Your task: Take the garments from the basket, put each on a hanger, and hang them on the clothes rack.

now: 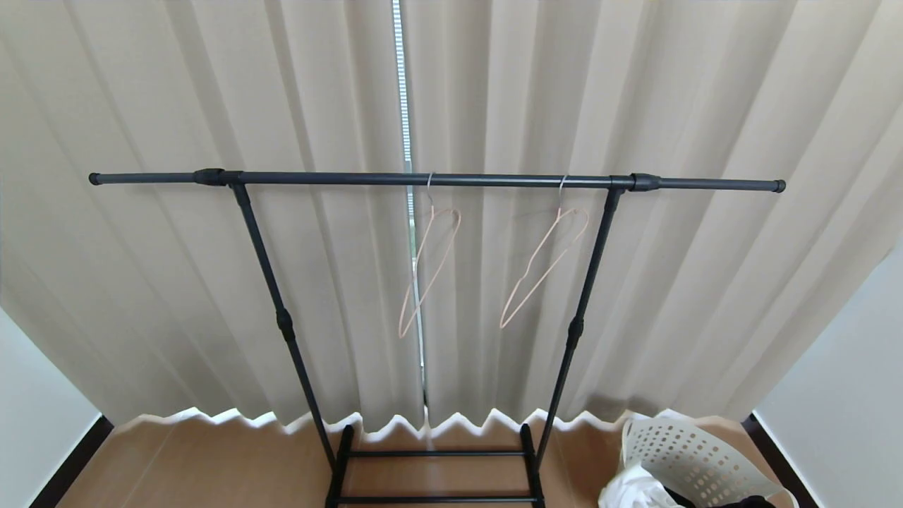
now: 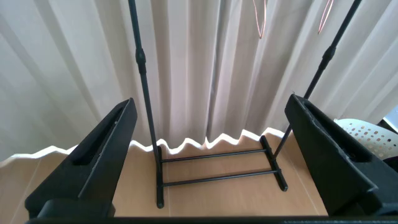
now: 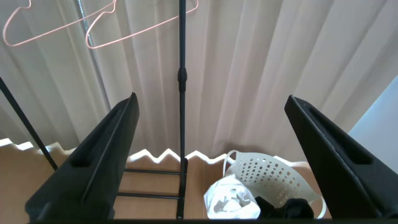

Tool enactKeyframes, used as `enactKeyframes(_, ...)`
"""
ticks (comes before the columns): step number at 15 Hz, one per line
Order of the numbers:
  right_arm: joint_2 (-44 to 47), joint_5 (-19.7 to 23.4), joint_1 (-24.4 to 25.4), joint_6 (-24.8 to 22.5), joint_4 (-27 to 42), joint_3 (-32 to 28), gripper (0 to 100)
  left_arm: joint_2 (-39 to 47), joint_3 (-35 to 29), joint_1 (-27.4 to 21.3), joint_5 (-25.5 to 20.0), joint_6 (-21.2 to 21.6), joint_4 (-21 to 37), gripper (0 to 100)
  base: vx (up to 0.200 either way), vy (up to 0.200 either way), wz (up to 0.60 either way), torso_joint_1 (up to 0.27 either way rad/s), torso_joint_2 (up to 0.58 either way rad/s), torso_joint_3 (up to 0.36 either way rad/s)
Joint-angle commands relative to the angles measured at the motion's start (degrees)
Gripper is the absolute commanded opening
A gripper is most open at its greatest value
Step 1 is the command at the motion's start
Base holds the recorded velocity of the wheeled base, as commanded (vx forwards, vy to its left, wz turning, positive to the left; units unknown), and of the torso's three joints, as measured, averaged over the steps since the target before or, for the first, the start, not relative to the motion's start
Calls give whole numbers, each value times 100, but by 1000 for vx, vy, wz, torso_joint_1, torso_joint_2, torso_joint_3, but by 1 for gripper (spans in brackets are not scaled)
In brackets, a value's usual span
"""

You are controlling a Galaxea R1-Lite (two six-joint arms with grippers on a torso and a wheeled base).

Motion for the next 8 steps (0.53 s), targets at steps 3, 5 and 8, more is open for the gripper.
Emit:
enactKeyframes(3, 7, 24, 2, -32, 0, 0, 100, 5, 10, 1, 1, 6, -1, 100, 0, 0, 0, 0, 0, 0)
enactKeyframes(5, 7, 24, 2, -58, 0, 0, 100, 5, 1, 1, 10, -3, -1, 100, 0, 0, 0, 0, 0, 0)
enactKeyframes(8, 7, 24, 2, -40, 0, 0, 100, 5, 1, 1, 27, -3, -1, 100, 0, 0, 0, 0, 0, 0)
